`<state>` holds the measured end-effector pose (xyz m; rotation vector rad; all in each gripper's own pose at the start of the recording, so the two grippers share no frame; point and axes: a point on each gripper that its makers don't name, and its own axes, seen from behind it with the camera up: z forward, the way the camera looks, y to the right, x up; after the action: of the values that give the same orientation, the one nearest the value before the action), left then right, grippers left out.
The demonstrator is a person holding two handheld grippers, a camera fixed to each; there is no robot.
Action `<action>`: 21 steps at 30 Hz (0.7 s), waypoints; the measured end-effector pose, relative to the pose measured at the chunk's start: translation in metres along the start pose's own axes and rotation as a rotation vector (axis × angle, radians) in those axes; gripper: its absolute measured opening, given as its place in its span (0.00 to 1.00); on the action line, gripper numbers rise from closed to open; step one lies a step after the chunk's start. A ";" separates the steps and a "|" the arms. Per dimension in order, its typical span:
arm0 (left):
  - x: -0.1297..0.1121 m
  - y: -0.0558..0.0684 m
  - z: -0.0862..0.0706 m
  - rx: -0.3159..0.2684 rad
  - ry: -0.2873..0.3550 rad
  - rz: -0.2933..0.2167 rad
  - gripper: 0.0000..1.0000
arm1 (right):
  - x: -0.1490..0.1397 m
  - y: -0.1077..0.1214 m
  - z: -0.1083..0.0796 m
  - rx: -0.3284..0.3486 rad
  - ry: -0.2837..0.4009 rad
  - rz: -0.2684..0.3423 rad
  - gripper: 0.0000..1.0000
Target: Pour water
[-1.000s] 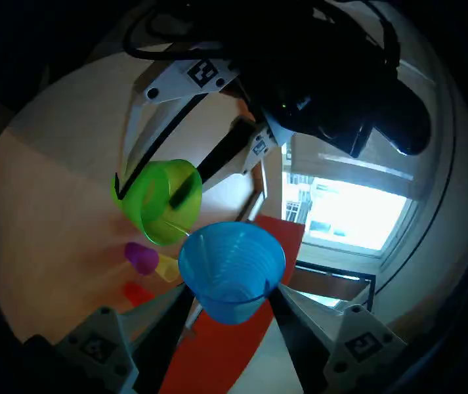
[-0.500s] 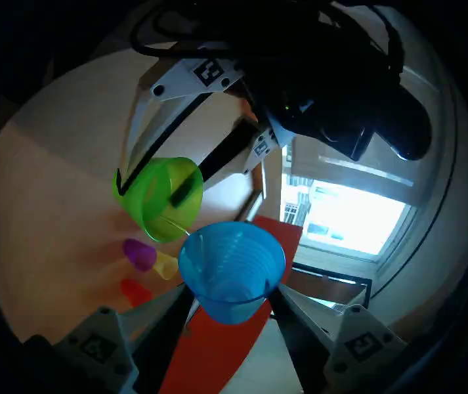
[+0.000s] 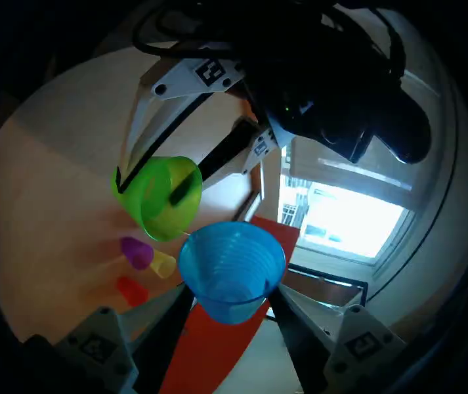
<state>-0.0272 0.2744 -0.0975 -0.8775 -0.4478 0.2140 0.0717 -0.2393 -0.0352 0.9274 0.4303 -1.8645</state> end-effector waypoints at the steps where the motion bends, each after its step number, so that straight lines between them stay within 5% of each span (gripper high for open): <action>1: 0.000 0.000 0.000 0.000 0.001 -0.001 0.82 | 0.000 0.000 0.000 0.000 0.000 -0.002 0.82; 15: 0.001 -0.001 -0.002 0.002 0.006 -0.001 0.82 | 0.002 0.004 0.001 0.002 0.002 0.004 0.82; 21: 0.001 -0.001 -0.003 0.002 0.006 -0.001 0.81 | 0.005 0.003 -0.001 0.011 0.009 0.058 0.82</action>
<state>-0.0250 0.2722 -0.0985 -0.8755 -0.4421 0.2104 0.0739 -0.2426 -0.0392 0.9461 0.3956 -1.8126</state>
